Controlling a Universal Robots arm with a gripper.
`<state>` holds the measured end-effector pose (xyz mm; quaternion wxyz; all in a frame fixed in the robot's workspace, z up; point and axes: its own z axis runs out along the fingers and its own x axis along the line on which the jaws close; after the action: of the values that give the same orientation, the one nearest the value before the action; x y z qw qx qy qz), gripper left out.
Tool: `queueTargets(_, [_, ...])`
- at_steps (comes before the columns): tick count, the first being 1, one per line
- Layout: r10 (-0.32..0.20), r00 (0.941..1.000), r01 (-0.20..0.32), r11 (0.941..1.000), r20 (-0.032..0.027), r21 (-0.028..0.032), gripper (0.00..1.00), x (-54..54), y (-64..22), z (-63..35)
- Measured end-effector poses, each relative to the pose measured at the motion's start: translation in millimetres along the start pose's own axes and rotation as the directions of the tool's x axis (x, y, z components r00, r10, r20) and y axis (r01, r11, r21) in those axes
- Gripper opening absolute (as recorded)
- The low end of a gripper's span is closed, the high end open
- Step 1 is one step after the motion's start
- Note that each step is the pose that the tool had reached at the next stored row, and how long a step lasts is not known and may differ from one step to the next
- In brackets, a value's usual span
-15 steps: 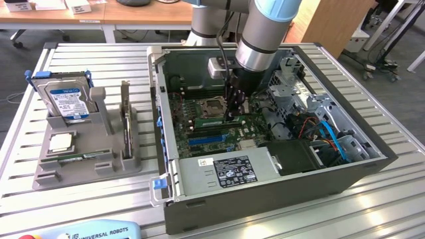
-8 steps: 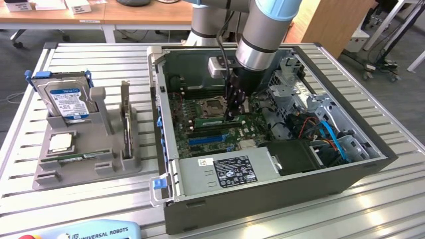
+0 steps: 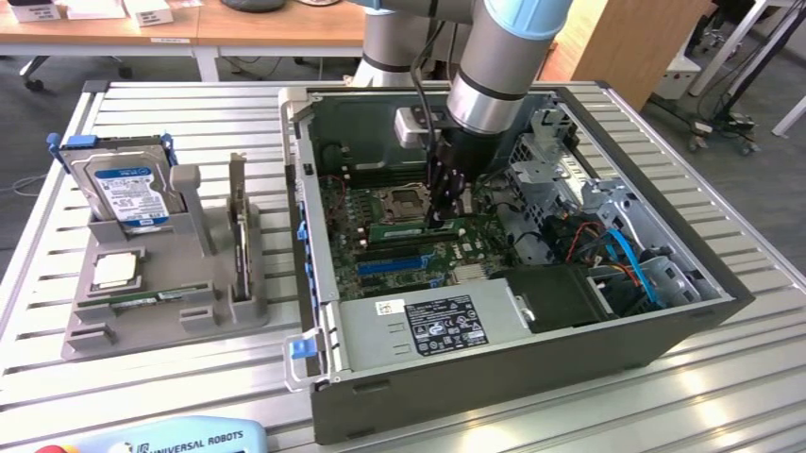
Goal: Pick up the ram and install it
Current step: 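Insert the ram into the slot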
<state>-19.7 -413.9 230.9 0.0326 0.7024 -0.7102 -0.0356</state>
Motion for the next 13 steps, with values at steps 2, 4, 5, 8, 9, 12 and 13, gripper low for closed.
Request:
queueTargets(2, [0.0, 1.0, 0.0, 1.0, -0.0003, 0.0014, 0.11, 0.1, 0.0, 0.2])
queueTargets(4, [0.0, 1.0, 0.0, 1.0, 0.0001, 0.0031, 0.11, 0.0, 0.0, 0.7])
queueTargets(5, [0.0, 1.0, 0.0, 1.0, 0.0, 0.0038, 0.11, 0.0, 0.0, 0.8])
queueTargets(8, [0.0, 1.0, 0.0, 1.0, 0.0, 0.0048, 0.11, 0.0, 0.0, 0.8])
queueTargets(9, [0.0, 1.0, 0.0, 1.0, 0.0, 0.0049, 0.11, 0.0, 0.0, 0.9])
queueTargets(12, [0.0, 1.0, 0.0, 1.0, 0.0001, 0.0051, 0.11, 0.0, 0.3, 0.9])
queueTargets(13, [0.0, 1.0, 0.0, 1.0, 0.0001, 0.0055, 0.11, 0.0, 0.7, 0.9])
